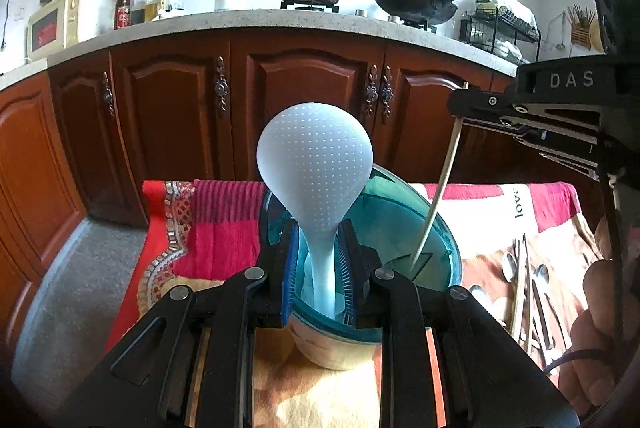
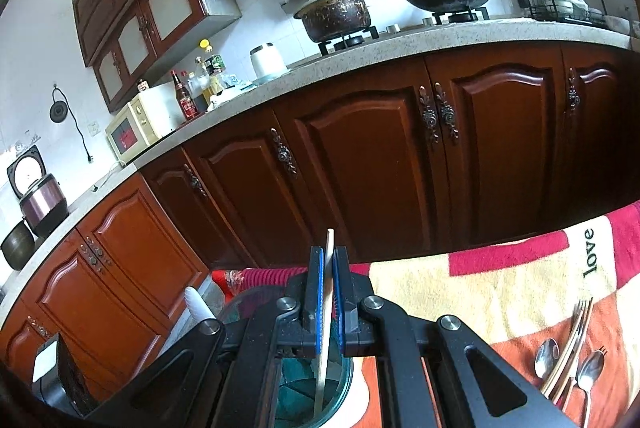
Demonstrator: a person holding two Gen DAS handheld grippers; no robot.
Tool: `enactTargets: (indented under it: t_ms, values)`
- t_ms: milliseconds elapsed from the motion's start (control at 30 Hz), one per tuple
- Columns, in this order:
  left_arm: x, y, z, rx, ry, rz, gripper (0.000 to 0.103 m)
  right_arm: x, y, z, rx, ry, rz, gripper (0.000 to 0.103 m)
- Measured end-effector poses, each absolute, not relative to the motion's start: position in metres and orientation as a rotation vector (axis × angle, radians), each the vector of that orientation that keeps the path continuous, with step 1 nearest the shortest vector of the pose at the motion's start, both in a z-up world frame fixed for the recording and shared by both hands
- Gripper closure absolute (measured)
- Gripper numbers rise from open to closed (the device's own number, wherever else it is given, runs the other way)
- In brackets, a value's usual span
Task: Organize utensils
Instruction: 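Lower the chopstick into the cup with the right tool while the left tool releases the paddle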
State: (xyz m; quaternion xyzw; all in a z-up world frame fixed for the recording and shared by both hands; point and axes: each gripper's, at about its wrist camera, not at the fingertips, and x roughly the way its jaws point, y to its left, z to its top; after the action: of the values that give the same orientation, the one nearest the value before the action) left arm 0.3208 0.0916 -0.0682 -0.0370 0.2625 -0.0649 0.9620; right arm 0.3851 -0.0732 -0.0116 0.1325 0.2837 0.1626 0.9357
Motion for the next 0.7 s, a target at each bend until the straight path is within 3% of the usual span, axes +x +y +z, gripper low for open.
enactTargets:
  t_ms: [467, 700]
  values:
    - [0.311, 0.090, -0.065, -0.066, 0.554, -0.133, 0.084, 0.381, -0.073, -0.008, 0.273, 0.619, 0.323, 0.099]
    - [0.303, 0.089, -0.063, -0.046, 0.566, -0.127, 0.079, 0.379, -0.081, -0.006, 0.302, 0.639, 0.327, 0.099]
